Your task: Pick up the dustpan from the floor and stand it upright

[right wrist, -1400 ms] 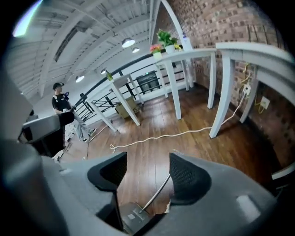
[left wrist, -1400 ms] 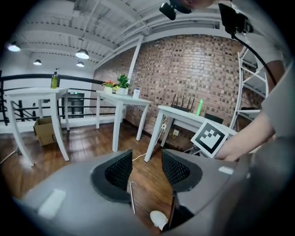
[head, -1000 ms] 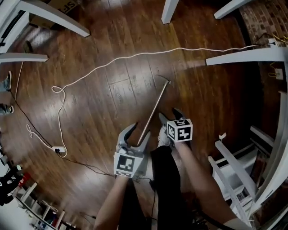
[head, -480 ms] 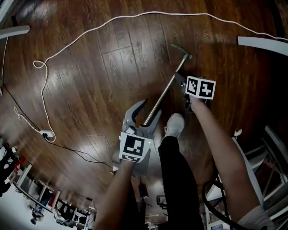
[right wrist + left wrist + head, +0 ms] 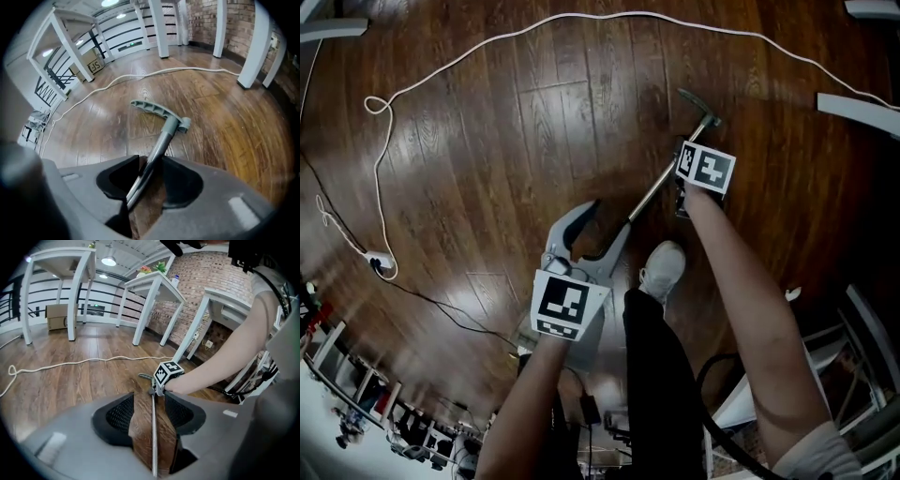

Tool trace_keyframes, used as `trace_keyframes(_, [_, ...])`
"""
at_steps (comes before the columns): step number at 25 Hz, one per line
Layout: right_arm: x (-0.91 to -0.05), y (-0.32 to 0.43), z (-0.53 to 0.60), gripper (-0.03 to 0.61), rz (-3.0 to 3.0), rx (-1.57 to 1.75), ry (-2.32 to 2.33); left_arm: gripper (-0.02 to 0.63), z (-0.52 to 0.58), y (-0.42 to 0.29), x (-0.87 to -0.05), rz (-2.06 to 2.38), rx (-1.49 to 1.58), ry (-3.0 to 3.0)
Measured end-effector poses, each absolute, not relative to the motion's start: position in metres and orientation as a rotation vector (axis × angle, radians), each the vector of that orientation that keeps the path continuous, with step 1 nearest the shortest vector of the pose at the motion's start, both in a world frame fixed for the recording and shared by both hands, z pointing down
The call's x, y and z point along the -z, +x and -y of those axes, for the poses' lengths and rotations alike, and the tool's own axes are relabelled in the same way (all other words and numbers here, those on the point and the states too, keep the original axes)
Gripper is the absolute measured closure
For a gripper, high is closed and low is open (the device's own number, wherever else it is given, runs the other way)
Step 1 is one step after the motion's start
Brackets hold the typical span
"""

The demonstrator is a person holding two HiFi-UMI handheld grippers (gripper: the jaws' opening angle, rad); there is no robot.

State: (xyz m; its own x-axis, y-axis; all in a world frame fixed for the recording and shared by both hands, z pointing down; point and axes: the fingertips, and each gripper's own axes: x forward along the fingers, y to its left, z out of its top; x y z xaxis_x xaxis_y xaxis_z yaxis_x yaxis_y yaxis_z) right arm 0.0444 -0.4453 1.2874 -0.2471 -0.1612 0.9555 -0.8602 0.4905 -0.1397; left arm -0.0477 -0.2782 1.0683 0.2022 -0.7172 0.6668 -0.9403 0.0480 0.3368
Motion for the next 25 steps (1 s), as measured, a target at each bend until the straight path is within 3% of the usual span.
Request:
trace_keyframes(4, [-1.246, 0.051, 0.442, 0.471, 1.731, -0.978, 0.947, 0.390, 0.280, -0.056, -1.033, 1.611, -0.336, 1.725])
trace_keyframes(11, [-1.055, 0.018, 0.425, 0.494, 2.034, -0.954, 0.928, 0.390, 0.292, -0.073, -0.908, 1.764, -0.170, 1.742])
trace_keyframes(17, [-0.902, 0.007, 0.365, 0.505, 2.212, -0.744, 0.926, 0.391, 0.233, -0.072, -0.797, 1.740, -0.212, 1.899])
trace_keyframes(25, [-0.745, -0.018, 0.244, 0.517, 2.387, -0.432, 0.987, 0.391, 0.118, -0.112, -0.710, 1.721, -0.232, 2.026])
